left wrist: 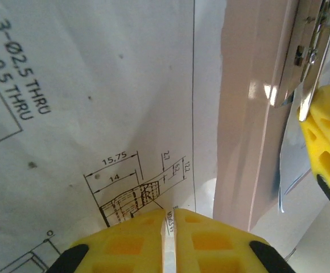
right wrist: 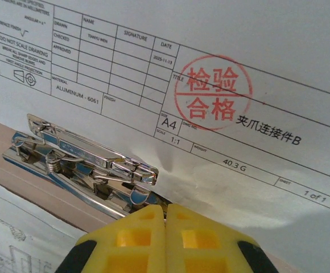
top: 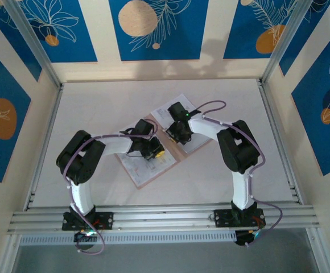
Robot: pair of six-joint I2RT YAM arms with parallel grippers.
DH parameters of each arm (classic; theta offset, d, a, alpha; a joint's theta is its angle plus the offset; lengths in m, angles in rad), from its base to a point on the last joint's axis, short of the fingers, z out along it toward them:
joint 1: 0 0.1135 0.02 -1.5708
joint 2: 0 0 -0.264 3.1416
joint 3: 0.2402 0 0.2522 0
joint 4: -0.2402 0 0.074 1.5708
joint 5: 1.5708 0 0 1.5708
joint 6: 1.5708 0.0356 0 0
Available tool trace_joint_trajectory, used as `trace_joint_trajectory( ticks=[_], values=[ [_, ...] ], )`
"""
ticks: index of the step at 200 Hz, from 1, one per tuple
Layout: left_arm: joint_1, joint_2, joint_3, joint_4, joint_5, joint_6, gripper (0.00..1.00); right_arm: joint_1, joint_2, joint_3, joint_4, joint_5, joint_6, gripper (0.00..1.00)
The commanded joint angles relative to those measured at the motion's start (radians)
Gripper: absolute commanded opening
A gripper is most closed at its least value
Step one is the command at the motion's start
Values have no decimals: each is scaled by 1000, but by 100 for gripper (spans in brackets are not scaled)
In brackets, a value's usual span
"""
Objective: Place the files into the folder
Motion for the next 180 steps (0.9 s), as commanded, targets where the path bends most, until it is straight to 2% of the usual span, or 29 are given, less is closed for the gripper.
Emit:
trace_joint_trajectory(
  ticks=[1,74,105,123,180],
  values=[
    [4,7,-27,2,4,28,11,46,164,-24,-256,75,-47,4],
    [6,-22,-60,18,1,53,10,63,228,61,-335,124,-88,8],
    [6,-103,-49,-13,-25,76,22,66,229,68,-333,119,-92,8],
    [8,-145,-55,-37,-36,74,24,74,229,90,-336,129,-109,8],
    [29,-247,-181,4,-65,-2,22,119,330,232,-473,209,-184,8]
  ],
)
